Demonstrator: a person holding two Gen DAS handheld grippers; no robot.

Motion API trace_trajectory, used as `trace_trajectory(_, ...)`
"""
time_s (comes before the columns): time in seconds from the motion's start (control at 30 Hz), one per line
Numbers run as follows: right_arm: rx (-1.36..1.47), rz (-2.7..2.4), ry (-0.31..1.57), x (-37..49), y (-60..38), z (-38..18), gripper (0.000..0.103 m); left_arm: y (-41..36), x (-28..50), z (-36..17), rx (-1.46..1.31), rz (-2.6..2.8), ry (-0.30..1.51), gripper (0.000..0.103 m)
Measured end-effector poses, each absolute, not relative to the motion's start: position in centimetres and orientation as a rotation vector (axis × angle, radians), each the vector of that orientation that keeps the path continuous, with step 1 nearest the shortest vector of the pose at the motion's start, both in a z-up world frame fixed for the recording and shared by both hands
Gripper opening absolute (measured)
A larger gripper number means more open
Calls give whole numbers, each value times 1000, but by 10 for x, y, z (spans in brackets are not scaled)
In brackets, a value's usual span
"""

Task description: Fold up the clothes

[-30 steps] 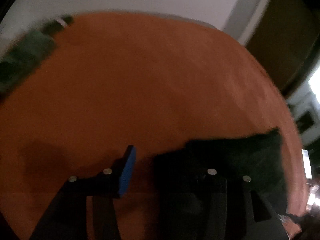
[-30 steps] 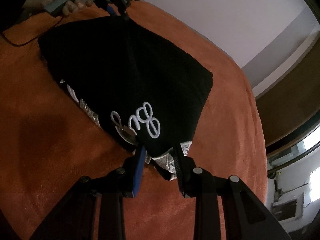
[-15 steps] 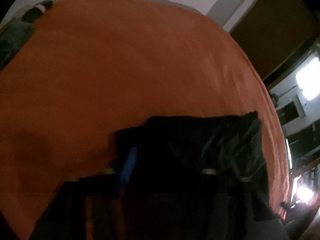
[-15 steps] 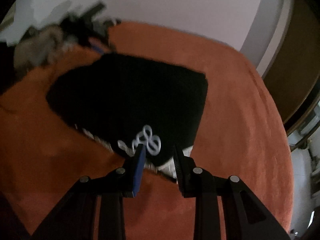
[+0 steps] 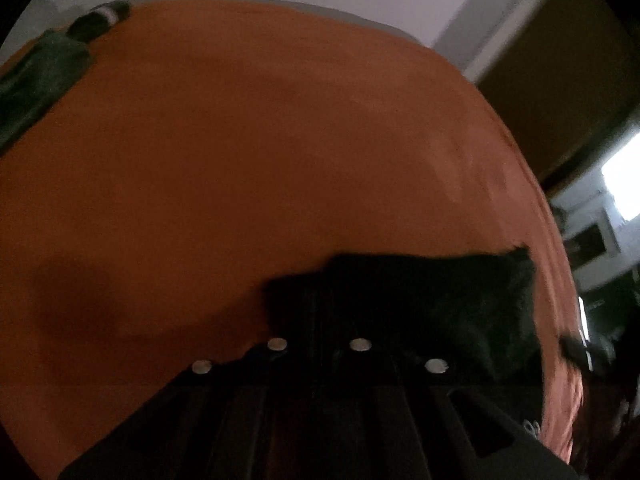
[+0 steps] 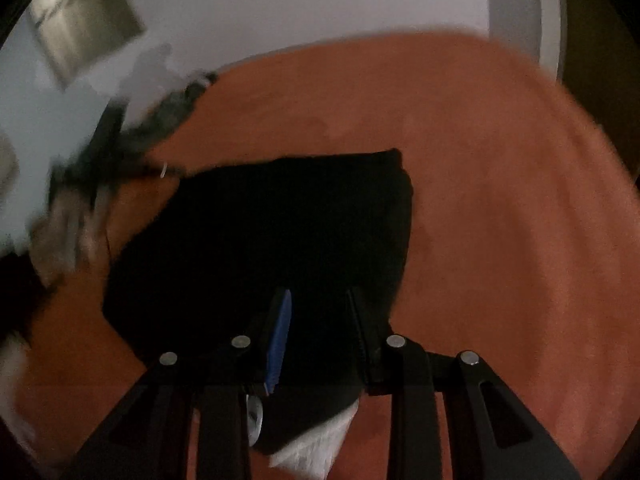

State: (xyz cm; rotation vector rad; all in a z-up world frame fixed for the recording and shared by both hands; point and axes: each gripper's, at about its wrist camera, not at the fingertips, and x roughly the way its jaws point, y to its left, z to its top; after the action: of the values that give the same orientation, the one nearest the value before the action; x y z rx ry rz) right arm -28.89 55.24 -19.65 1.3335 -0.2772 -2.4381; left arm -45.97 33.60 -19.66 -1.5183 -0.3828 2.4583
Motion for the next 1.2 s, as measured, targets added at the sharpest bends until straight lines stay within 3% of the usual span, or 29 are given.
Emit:
trace_trajectory(0.03, 1342, -2436, -314, -302, 558, -198, 37, 342, -460, -198, -1519, 2438, -363, 38)
trace_trajectory(0.07, 1350, -2433, -351, -315, 564, -200, 41, 348, -462, -199, -1522, 2439, -331, 43)
trace_trajectory(0.17, 1387, -2416, -457, -350, 576, -211, 46, 356, -468, -202, -1519, 2443, -259, 45)
trace_trajectory(0.2, 1400, -2413, -476, -358, 576, -215, 46, 357, -471, -204, -1519, 2442, -249, 38)
trace_trajectory(0.23, 1415, -2422, -474, -363, 575, -220, 46, 354, -478, -207, -1524, 2439, -255, 13)
trace_trajectory(0.27, 1435, -2438, -461, -367, 572, -224, 46, 353, -477, -208, -1532, 2442, -275, 1)
trace_trajectory(0.3, 1445, -2456, -461, -371, 571, -228, 41, 352, -477, -208, -1540, 2444, -295, 0)
trace_trajectory(0.33, 1438, -2468, -490, -373, 571, -231, 18, 350, -476, -208, -1543, 2452, -313, 0)
trace_trajectory(0.37, 1424, -2472, -538, -374, 571, -232, 7, 347, -475, -204, -1528, 2484, -325, 0)
trace_trajectory(0.53, 1310, -2572, -524, -362, 560, -209, 6, 325, -468, -174, -1409, 2615, -419, 0)
trace_trajectory(0.7, 1378, -2582, -458, -372, 552, -214, 7, 331, -474, -168, -1437, 2569, -342, 0)
trace_trajectory(0.77, 1449, -2561, -455, -376, 553, -223, 10, 337, -470, -174, -1474, 2513, -345, 4)
trace_trajectory(0.8, 1443, -2562, -466, -376, 555, -222, 10, 340, -469, -178, -1494, 2484, -333, 15)
trace_trajectory(0.83, 1436, -2563, -477, -376, 557, -221, 10, 345, -467, -182, -1511, 2469, -307, 32)
trace_trajectory(0.87, 1423, -2576, -470, -378, 557, -219, 13, 349, -467, -185, -1517, 2474, -270, 39)
trace_trajectory(0.93, 1391, -2612, -416, -381, 554, -213, 23, 355, -469, -191, -1532, 2477, -223, 42)
trace_trajectory(0.97, 1390, -2613, -394, -383, 551, -212, 23, 357, -471, -194, -1536, 2475, -224, 42)
trace_trajectory(1.0, 1398, -2607, -377, -387, 547, -211, 23, 358, -474, -197, -1536, 2476, -224, 36)
trace_trajectory(1.03, 1406, -2599, -362, -391, 544, -211, 21, 359, -476, -198, -1529, 2485, -223, 6)
trace_trajectory(1.1, 1412, -2601, -336, -398, 539, -212, 4, 357, -479, -201, -1541, 2493, -253, 0)
trace_trajectory(1.2, 1370, -2643, -319, -389, 541, -205, 4, 349, -480, -195, -1528, 2532, -350, 0)
